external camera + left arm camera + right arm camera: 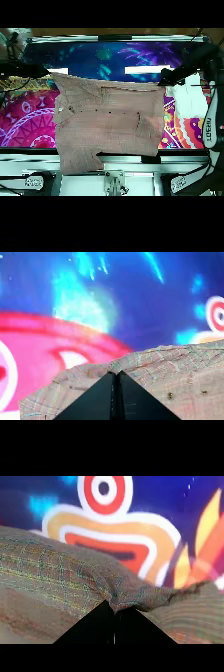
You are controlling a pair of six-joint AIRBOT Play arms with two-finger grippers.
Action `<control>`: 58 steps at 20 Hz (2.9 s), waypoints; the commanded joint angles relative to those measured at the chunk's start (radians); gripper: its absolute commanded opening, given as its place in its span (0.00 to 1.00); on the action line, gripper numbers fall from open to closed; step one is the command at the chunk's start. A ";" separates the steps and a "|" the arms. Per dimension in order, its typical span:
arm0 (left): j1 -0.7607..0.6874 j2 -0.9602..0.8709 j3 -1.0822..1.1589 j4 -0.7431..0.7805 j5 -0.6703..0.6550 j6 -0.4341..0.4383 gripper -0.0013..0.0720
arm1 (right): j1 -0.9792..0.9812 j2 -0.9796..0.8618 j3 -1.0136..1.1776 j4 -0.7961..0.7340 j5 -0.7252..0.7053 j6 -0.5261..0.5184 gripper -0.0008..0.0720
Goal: Fold the shirts.
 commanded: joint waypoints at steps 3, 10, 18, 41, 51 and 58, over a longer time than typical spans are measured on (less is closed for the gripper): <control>-0.063 -0.225 -0.009 -0.043 0.414 0.004 0.05 | 0.016 -0.178 -0.007 0.077 0.467 0.002 0.08; -0.085 -0.317 -0.009 -0.045 0.623 0.003 0.05 | 0.139 -0.206 -0.007 -0.038 0.871 -0.042 0.08; -0.098 -0.354 -0.010 -0.045 0.618 -0.001 0.05 | 0.152 -0.254 -0.007 -0.166 0.804 -0.019 0.08; 0.003 -0.305 0.053 0.071 0.033 0.003 0.05 | 0.108 -0.142 -0.004 -0.218 0.341 0.053 0.08; -0.003 -0.291 0.046 0.071 -0.266 -0.042 0.05 | 0.108 -0.146 -0.032 -0.236 0.029 0.054 0.08; 0.000 -0.243 0.046 0.158 -0.495 -0.103 0.05 | 0.109 -0.095 -0.032 -0.209 -0.218 0.051 0.08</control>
